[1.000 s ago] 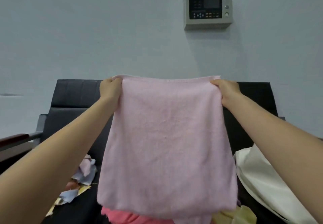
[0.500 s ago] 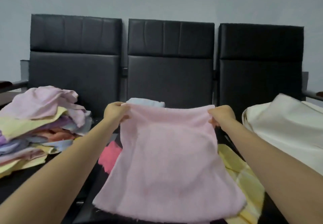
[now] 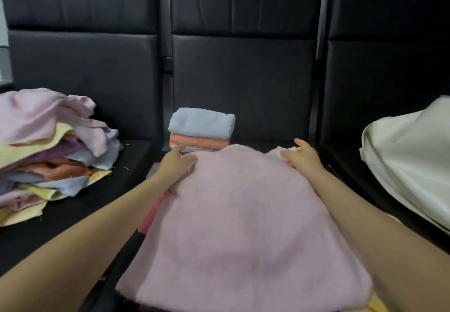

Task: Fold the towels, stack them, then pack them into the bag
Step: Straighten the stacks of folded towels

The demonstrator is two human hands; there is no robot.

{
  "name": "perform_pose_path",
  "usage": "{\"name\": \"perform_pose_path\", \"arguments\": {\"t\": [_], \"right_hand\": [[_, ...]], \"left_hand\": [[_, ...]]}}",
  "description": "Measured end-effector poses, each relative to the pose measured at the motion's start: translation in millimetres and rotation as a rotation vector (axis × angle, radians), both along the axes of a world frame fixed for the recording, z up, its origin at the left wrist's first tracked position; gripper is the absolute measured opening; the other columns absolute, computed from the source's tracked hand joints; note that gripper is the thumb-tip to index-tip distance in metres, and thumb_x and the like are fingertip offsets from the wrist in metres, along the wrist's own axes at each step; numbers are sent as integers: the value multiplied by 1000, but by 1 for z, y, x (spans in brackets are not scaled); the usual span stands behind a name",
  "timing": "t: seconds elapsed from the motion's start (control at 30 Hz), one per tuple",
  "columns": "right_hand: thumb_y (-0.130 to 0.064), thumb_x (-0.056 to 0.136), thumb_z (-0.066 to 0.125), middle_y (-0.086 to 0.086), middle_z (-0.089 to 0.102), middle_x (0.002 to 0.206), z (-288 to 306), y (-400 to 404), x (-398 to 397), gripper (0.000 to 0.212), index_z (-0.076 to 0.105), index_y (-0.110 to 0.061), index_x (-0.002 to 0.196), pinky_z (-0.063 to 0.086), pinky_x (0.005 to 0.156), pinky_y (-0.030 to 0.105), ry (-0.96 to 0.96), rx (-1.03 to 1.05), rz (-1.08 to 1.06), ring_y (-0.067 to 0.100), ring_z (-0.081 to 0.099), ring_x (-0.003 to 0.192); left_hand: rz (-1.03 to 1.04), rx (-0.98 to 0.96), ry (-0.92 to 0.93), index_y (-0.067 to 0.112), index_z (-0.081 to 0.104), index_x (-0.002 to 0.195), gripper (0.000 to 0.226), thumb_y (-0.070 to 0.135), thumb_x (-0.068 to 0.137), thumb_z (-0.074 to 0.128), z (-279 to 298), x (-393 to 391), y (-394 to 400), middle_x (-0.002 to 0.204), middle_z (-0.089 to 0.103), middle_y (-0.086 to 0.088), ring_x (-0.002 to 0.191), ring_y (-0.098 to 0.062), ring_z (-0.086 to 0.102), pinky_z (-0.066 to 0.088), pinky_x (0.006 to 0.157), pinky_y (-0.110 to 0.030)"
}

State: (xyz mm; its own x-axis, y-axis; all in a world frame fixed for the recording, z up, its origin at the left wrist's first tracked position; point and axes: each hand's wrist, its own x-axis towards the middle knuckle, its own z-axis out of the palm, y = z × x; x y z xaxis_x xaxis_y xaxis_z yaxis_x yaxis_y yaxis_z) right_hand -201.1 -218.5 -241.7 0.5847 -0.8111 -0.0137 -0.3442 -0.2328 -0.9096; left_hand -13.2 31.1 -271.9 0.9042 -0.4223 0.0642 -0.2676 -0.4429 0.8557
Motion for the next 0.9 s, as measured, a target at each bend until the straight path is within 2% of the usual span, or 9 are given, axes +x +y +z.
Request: {"name": "perform_pose_path", "arguments": {"t": [0.13, 0.23, 0.4, 0.47, 0.53, 0.63, 0.7, 0.8, 0.9], "right_hand": [[-29, 85, 65, 6, 40, 144, 7, 14, -21, 64, 42, -27, 145, 40, 101, 35, 102, -196, 105, 24, 41, 131], [-31, 83, 67, 1, 50, 134, 16, 27, -49, 56, 51, -27, 137, 46, 96, 36, 100, -220, 149, 20, 52, 117], [-22, 85, 67, 0, 61, 107, 39, 41, -99, 42, 60, -17, 126, 51, 82, 31, 143, -258, 172, 16, 61, 93], [-21, 88, 65, 12, 63, 111, 43, 48, -117, 39, 60, -10, 125, 53, 84, 38, 175, -202, 145, 28, 64, 101], [-19, 91, 61, 23, 61, 117, 43, 61, -137, 32, 61, -3, 119, 51, 72, 33, 204, -81, 148, 38, 62, 108], [-16, 89, 60, 13, 65, 86, 37, 74, -161, 14, 67, -8, 98, 45, 64, 25, 264, 165, 230, 21, 64, 71], [-14, 88, 62, 4, 63, 75, 27, 78, -172, 8, 65, -8, 91, 47, 59, 23, 272, 251, 246, 12, 59, 61], [-11, 86, 68, 11, 68, 97, 19, 79, -187, 20, 65, -2, 104, 52, 73, 32, 215, 342, 229, 21, 65, 86], [-12, 87, 69, 10, 69, 102, 24, 80, -203, 21, 66, -4, 106, 53, 77, 32, 146, 341, 296, 22, 65, 95]], "left_hand": [[-25, -15, -63, 21, 58, 126, 57, 50, 77, 60, 17, -29, 6, 110, 65, -11, 102, -31, 63, 47, 81, -34], [-67, 13, -131, 19, 56, 127, 42, 38, 90, 62, 31, -61, 8, 111, 56, 3, 100, -19, 55, 40, 81, -30], [-218, 7, -354, 24, 62, 120, 30, 34, 91, 61, 55, -132, 12, 120, 55, 11, 108, -7, 49, 36, 87, -25], [-304, 4, -488, 27, 66, 109, 19, 32, 91, 61, 60, -161, 16, 114, 59, 12, 103, -5, 53, 39, 85, -24], [-409, 29, -621, 27, 68, 97, 10, 28, 91, 59, 61, -187, 20, 94, 60, 14, 80, -2, 53, 40, 74, -26], [-562, 147, -708, 27, 68, 92, 12, 29, 92, 57, 54, -216, 24, 77, 55, 15, 66, -4, 48, 37, 64, -27], [-650, 243, -752, 27, 68, 97, 17, 36, 93, 54, 40, -227, 25, 79, 55, 14, 70, -6, 48, 39, 65, -28], [-752, 355, -801, 29, 65, 104, 30, 47, 89, 45, 20, -234, 30, 88, 56, 11, 82, -9, 52, 43, 69, -29], [-756, 311, -847, 27, 64, 108, 42, 53, 86, 38, 5, -234, 37, 91, 54, 8, 85, -12, 51, 47, 68, -32]]}}
